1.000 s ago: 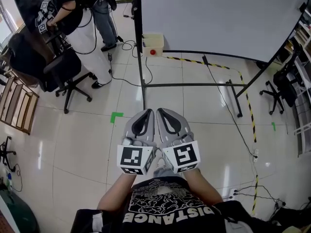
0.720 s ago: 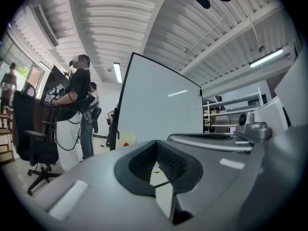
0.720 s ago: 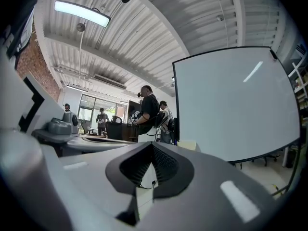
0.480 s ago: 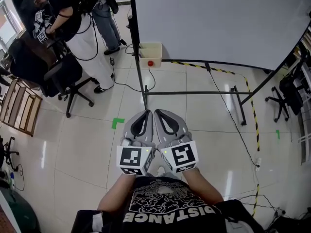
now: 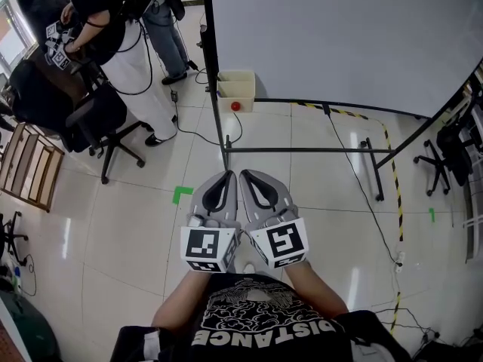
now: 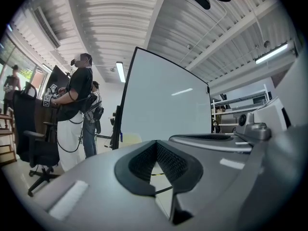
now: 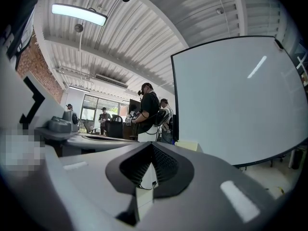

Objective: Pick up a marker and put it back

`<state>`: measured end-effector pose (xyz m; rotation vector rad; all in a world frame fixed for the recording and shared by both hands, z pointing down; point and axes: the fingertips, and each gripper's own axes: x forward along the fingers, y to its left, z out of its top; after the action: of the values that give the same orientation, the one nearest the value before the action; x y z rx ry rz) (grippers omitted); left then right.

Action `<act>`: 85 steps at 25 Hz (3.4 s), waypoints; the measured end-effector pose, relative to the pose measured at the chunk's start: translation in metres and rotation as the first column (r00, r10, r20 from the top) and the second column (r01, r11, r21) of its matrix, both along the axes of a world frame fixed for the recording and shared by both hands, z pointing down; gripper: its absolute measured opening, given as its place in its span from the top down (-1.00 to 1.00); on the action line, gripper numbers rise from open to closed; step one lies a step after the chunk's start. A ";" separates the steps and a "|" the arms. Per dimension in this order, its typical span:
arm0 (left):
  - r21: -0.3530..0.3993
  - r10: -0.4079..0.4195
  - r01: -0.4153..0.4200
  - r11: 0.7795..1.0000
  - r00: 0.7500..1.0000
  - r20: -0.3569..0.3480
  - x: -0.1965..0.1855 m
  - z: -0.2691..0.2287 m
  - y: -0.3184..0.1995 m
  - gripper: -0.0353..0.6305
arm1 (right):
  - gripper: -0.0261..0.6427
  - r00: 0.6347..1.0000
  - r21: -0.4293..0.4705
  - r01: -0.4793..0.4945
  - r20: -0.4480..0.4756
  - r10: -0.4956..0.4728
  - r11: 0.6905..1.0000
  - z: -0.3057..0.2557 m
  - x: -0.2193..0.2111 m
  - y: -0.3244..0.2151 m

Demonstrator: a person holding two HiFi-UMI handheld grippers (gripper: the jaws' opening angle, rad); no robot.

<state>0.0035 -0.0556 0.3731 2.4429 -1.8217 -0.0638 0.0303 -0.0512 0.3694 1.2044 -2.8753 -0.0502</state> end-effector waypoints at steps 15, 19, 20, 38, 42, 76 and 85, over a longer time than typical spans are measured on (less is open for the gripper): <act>0.006 0.001 -0.001 1.000 1.000 -0.020 -0.046 0.002 -0.098 0.88 | 0.92 1.000 0.005 -0.011 -0.023 0.011 1.000 0.002 -0.042 -0.098; 0.000 0.006 -0.006 1.000 1.000 -0.027 -0.058 0.003 -0.122 0.88 | 0.92 0.999 0.005 -0.010 -0.045 0.011 1.000 0.006 -0.056 -0.124; -0.002 0.008 -0.008 1.000 1.000 -0.027 -0.061 0.004 -0.128 0.88 | 0.92 0.999 0.003 -0.012 -0.049 0.012 1.000 0.008 -0.059 -0.130; -0.033 0.035 -0.036 0.999 0.999 -0.019 -0.101 0.017 -0.199 0.88 | 0.85 0.994 -0.026 -0.082 -0.070 0.080 0.996 0.033 -0.092 -0.216; -0.041 0.043 -0.044 0.998 0.999 -0.015 -0.102 0.020 -0.206 0.88 | 0.81 0.992 -0.028 -0.100 -0.078 0.098 0.995 0.038 -0.093 -0.228; -0.061 0.088 -0.088 0.994 0.996 0.002 -0.120 0.028 -0.240 0.88 | 0.81 0.972 0.044 -0.175 -0.149 0.180 0.984 0.052 -0.106 -0.273; -0.045 0.083 -0.084 0.995 0.996 -0.011 -0.116 0.021 -0.227 0.88 | 0.81 0.977 0.106 -0.170 -0.112 0.181 0.980 0.020 -0.101 -0.255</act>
<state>-0.1128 -0.2829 0.3941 2.4797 -1.6957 -0.0276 -0.0707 -0.3058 0.3890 1.4145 -2.6789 -0.2523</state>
